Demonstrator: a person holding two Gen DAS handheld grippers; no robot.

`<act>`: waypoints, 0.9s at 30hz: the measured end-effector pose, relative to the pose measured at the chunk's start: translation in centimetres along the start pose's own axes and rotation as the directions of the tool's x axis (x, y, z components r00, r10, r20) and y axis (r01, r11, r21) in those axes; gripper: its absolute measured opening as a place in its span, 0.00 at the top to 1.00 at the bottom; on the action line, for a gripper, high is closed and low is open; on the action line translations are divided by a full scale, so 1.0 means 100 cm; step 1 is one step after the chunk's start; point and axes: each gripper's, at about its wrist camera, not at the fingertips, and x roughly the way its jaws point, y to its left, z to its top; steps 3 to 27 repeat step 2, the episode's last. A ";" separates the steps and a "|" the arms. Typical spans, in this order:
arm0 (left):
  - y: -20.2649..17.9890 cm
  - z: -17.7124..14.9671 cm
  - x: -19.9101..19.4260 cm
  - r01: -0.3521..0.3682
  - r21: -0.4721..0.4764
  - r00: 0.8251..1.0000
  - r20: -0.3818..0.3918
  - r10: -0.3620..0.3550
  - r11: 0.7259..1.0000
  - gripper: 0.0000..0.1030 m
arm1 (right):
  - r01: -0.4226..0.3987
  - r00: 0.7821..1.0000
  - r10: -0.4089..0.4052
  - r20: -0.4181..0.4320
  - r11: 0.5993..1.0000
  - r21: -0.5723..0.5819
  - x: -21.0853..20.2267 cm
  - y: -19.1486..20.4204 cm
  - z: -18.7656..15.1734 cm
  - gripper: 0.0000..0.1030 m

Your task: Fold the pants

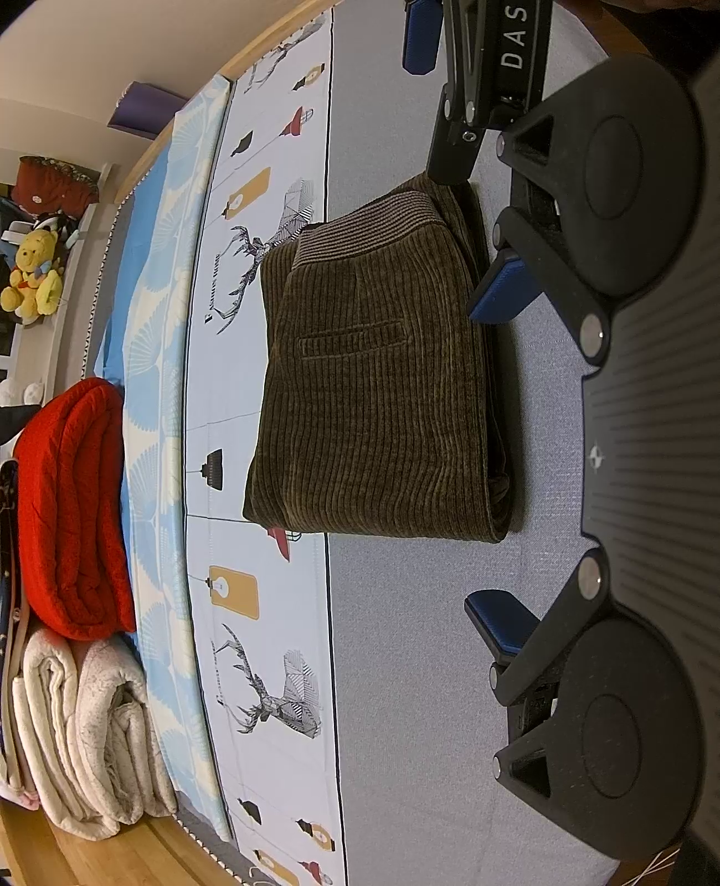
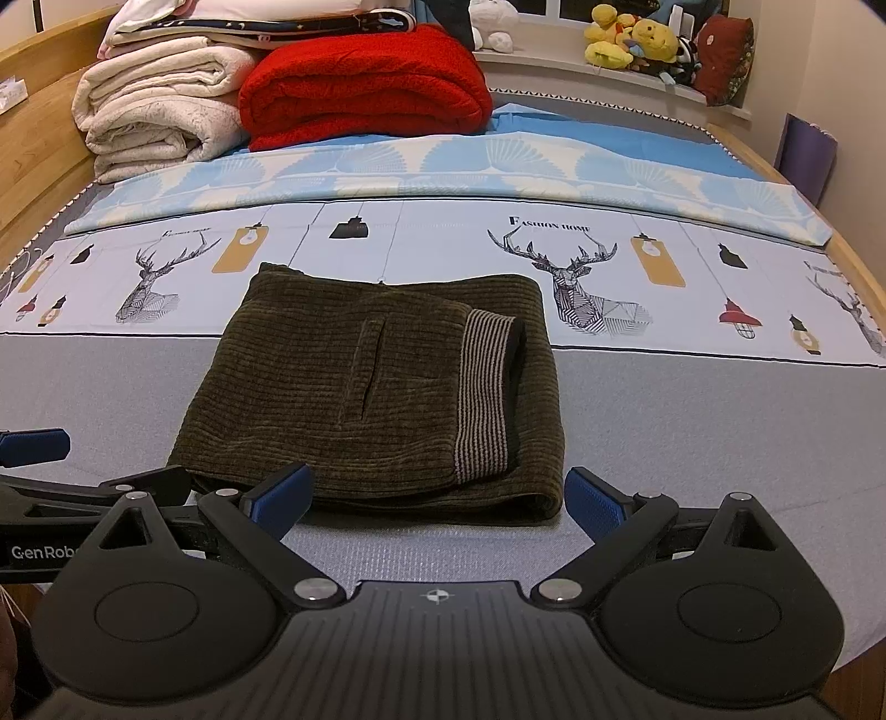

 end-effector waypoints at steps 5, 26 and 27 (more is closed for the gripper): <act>0.001 0.000 0.000 0.001 0.000 1.000 -0.001 -0.001 1.000 0.01 | 0.000 1.000 0.000 0.000 1.000 0.000 0.000 0.000 0.000 0.05; 0.001 0.000 0.000 0.001 0.000 1.000 -0.001 -0.001 1.000 0.01 | 0.000 1.000 0.000 0.000 1.000 0.000 0.000 0.000 0.000 0.05; 0.001 0.000 0.000 0.001 0.000 1.000 -0.001 -0.001 1.000 0.01 | 0.000 1.000 0.000 0.000 1.000 0.000 0.000 0.000 0.000 0.05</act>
